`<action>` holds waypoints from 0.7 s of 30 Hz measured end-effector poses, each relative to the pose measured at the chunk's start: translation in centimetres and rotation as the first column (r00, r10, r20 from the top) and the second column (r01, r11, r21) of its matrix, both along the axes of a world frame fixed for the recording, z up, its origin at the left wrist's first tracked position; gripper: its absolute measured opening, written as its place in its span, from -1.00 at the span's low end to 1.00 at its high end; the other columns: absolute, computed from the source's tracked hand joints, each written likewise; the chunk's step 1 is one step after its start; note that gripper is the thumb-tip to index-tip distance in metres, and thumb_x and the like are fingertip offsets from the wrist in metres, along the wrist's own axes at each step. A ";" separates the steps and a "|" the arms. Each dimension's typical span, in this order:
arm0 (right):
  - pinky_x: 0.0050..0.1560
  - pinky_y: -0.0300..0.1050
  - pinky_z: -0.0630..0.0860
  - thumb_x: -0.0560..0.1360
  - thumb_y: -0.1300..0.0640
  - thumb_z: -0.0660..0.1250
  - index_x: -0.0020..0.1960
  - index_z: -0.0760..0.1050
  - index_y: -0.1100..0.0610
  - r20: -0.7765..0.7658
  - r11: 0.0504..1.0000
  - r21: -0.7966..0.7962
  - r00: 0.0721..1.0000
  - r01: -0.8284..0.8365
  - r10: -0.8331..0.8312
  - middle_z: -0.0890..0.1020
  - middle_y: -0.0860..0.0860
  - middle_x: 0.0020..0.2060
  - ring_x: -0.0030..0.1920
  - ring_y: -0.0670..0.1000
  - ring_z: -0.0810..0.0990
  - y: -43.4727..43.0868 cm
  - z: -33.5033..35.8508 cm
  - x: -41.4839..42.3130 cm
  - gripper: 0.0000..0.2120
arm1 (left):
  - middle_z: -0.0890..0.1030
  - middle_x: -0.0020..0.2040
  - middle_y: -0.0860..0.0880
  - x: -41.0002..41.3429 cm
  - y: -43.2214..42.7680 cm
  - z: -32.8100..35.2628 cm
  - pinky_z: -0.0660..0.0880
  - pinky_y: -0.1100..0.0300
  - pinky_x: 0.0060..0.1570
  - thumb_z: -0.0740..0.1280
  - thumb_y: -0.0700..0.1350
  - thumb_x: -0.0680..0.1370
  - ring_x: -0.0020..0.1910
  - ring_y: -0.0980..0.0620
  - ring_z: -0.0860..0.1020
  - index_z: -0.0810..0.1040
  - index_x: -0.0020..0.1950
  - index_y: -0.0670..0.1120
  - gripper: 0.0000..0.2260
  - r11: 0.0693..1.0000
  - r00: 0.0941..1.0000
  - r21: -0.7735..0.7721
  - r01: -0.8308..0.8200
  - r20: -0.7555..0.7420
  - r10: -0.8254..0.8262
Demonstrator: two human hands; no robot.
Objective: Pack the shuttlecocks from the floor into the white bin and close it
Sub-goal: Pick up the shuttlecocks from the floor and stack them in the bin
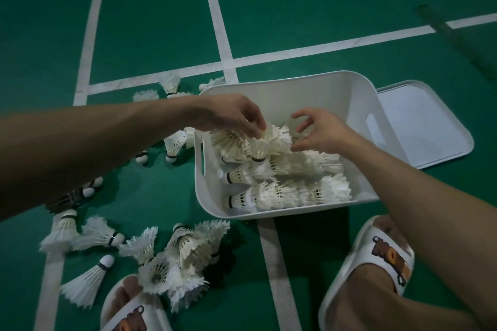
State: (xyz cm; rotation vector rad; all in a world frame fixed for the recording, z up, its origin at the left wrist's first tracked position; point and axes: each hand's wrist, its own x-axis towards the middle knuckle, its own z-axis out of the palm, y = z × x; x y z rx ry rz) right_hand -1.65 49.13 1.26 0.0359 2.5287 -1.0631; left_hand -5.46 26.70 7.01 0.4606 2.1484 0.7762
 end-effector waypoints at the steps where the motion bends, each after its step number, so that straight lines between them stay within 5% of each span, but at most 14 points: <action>1: -0.07 -0.06 0.63 0.23 0.15 0.62 0.35 0.42 0.00 0.011 0.999 -0.043 1.000 0.016 -0.016 0.59 -0.01 0.03 -0.10 -0.03 0.64 0.4 0.6 0.1 -0.26 | 0.61 0.07 0.02 0.0 0.4 0.1 0.43 0.51 -0.25 0.37 -0.13 0.54 -0.02 0.17 0.56 0.57 0.19 -0.11 -0.77 1.000 1.000 -0.001 0.006 -0.007 -0.006; 6: -0.03 -0.10 0.64 0.18 0.25 0.61 0.39 0.35 -0.10 0.067 0.910 -0.413 0.995 -0.041 0.075 0.55 0.03 0.14 0.07 0.02 0.61 0.6 3.8 0.8 -0.13 | 0.61 0.11 -0.02 0.1 2.8 0.2 0.47 0.21 0.08 0.36 -0.10 0.55 0.07 0.06 0.56 0.57 0.19 -0.13 -0.76 1.000 1.000 -0.016 0.006 -0.016 -0.006; 13: -0.27 -0.26 0.57 0.24 0.24 0.61 0.41 0.26 -0.20 -0.028 0.953 -0.294 0.998 -0.067 0.062 0.49 0.00 0.19 0.05 -0.03 0.53 0.4 3.6 1.6 -0.10 | 0.61 0.11 -0.04 0.8 5.0 0.3 0.45 0.24 0.04 0.32 -0.07 0.57 0.08 0.05 0.55 0.56 0.18 -0.17 -0.75 0.993 0.995 0.071 -0.097 0.012 0.097; 17: -0.09 -0.21 0.54 0.25 0.20 0.62 0.38 0.28 -0.18 -0.025 0.969 -0.228 0.996 -0.094 0.090 0.51 0.04 0.14 0.06 0.01 0.55 1.5 2.8 1.6 -0.15 | 0.54 0.19 -0.08 0.9 5.3 0.4 0.44 0.29 0.01 0.30 -0.10 0.58 0.13 0.06 0.53 0.45 0.31 -0.10 -0.69 0.989 0.989 0.101 -0.106 0.114 0.095; 21: -0.23 -0.14 0.58 0.34 0.25 0.51 0.37 0.30 -0.16 0.000 0.994 -0.113 1.000 0.007 -0.007 0.42 0.04 0.14 -0.16 -0.03 0.56 3.6 2.3 1.4 -0.27 | 0.55 0.16 -0.11 0.0 4.2 0.3 0.50 0.14 0.11 0.33 -0.21 0.55 0.10 0.02 0.55 0.37 0.36 0.00 -0.60 0.993 0.984 0.045 -0.110 0.144 0.103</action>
